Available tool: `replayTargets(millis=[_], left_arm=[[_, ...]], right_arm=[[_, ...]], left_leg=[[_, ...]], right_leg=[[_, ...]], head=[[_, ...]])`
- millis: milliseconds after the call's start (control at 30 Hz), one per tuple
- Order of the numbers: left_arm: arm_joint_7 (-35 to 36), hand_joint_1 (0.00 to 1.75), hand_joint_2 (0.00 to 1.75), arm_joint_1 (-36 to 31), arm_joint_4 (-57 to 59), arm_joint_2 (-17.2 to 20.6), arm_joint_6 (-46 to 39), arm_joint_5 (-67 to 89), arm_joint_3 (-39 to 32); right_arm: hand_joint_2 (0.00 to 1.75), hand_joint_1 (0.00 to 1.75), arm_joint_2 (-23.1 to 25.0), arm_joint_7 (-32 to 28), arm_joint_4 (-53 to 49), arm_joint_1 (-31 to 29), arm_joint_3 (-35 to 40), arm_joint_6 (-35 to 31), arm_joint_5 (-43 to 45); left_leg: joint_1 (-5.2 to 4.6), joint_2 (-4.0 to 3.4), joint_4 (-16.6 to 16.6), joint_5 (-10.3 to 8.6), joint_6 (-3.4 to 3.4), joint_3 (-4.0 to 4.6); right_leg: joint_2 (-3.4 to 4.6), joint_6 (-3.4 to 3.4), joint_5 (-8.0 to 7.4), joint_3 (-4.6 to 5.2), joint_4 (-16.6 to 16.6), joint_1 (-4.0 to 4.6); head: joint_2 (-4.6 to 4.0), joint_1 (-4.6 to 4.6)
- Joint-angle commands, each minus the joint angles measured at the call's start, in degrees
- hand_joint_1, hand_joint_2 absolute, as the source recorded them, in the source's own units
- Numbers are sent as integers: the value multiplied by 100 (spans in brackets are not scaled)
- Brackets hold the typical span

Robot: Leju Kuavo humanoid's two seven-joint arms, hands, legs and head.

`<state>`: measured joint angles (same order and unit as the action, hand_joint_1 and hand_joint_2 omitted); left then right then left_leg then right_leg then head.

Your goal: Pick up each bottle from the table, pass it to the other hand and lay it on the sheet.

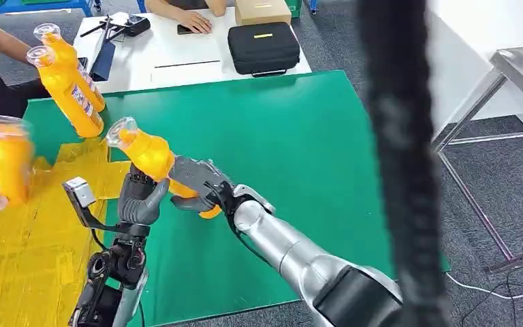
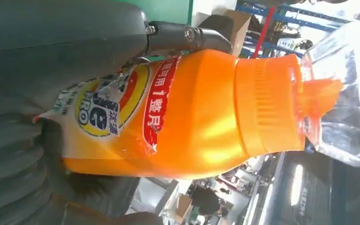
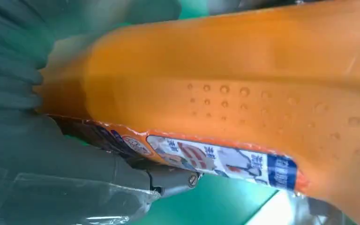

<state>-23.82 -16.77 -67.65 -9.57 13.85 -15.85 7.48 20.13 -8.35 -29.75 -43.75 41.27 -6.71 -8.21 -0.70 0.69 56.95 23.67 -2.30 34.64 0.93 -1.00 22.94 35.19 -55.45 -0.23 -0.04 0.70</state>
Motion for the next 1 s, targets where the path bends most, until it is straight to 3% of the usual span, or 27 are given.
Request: replayTargets(millis=[33, 300, 733, 767, 800, 833, 867, 900, 967, 1000], left_arm=[[-83, 0, 175, -372, 447, -64, -267, 164, 229], [-190, 0, 175, -451, 261, -90, -1750, 1453, 299], [-204, 0, 175, -292, 89, -50, -1886, 1388, 155], [-210, 7, 175, -254, 17, -59, -1837, 1319, 146], [-215, 141, 175, -235, -16, -60, -1804, 1275, 141], [-219, 155, 175, -202, -63, -53, -1753, 1225, 148], [-214, 155, 175, -174, -105, -50, -1724, 1182, 151], [-213, 175, 175, -151, -139, -48, -1651, 1094, 152], [-196, 175, 175, -146, -149, -44, -1593, 1028, 160], [-190, 175, 175, -135, -156, -45, -1475, 886, 151]], right_arm=[[175, 175, -13, 190, 92, -443, 2023, -112, 749], [175, 175, -13, 618, -250, -680, 3060, -371, 1002], [175, 175, -13, 851, -895, -371, 3655, -335, 600], [175, 175, -13, 930, -944, -300, 3694, -292, 582], [175, 175, -13, 946, -944, -274, 3700, -291, 577], [175, 175, -13, 957, -928, -237, 3718, -307, 549], [175, 175, -13, 950, -899, -211, 3708, -302, 553], [175, 175, -13, 930, -843, -205, 3690, -315, 552], [175, 175, -13, 919, -804, -213, 3670, -320, 554], [175, 175, -13, 890, -740, -237, 3640, -308, 550]], left_leg=[[5, 0, 7, 9, 16, -12], [5, 0, 9, 7, 14, -5], [7, -7, 1, 7, 13, -8], [9, -9, 6, 17, 21, -21], [12, -10, 9, 21, 25, -28], [10, -9, 4, 15, 20, -20], [9, -5, 1, 13, 19, -22], [10, -2, -1, 8, 16, -14], [14, 0, 8, 24, 29, -40], [9, 3, 1, 6, 15, -9]], right_leg=[[-11, 2, 10, -14, -6, 5], [-14, 0, 9, -5, -9, 3], [-3, 2, 6, -10, 1, 5], [-5, 3, 15, -24, -4, 8], [-7, 4, 19, -31, -6, 11], [-6, 3, 14, -23, -2, 9], [-11, 3, 14, -25, 0, 8], [-11, 3, 8, -19, 4, 9], [-21, 5, 26, -45, -5, 13], [-16, 2, 8, -13, 2, 7]], head=[[0, -2], [0, 0], [0, 0], [0, 0], [0, -2], [0, 2], [0, -2], [0, 0], [0, 0], [0, 0]])
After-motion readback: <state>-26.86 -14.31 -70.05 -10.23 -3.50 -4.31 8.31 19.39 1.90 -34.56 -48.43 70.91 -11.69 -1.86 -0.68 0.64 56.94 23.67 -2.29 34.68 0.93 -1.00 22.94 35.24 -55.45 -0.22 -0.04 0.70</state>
